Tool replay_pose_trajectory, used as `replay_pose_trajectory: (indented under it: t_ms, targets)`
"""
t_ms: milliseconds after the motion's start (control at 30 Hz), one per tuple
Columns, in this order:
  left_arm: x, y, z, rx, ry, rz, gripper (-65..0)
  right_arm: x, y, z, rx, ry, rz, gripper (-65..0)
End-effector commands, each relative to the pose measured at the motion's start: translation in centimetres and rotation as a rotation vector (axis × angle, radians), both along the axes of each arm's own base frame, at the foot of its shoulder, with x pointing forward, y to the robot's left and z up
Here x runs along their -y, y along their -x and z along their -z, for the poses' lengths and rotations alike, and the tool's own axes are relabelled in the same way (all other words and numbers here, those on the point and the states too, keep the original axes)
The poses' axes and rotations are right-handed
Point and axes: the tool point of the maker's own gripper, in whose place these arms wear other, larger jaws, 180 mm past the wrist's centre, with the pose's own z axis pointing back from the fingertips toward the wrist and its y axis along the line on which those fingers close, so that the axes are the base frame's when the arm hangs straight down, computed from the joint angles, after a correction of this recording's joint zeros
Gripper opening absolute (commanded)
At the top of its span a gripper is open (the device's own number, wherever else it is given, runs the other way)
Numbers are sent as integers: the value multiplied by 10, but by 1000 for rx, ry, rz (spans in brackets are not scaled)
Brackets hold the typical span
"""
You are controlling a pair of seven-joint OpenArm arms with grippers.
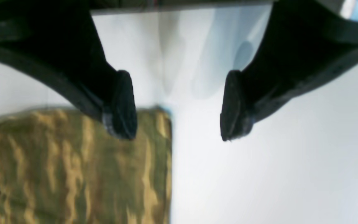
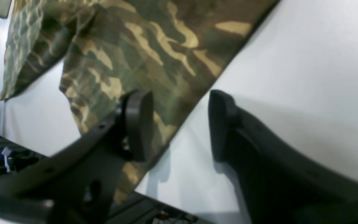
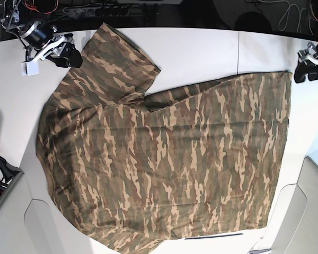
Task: Fold the T-shirt properly
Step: 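Move both grippers down to the shirt's shoulder corners and grasp them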
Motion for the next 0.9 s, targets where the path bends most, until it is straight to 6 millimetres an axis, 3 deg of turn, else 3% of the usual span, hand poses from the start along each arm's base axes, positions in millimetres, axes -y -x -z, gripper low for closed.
replay_pose_trajectory:
  t_ms: [0, 133, 333, 800, 867]
  targets:
    - [-8, -10, -10, 29, -10, 8, -198, -2, 8, 5, -36, 12, -20, -355]
    - [-10, -20, 4, 13, 28, -10, -198, -15, 10, 6, -41, -13, -38, -355]
    - [15, -15, 38, -74, 92, 35, -199, -34, 11, 7, -43, -64, -21, -355]
    - [45, 9, 54, -217, 230, 100, -202, -53, 11, 7, -39, -120, 7, -356]
    - [46, 10, 54, -225, 232, 102, -253, -53, 11, 6, -39, -120, 7, -358]
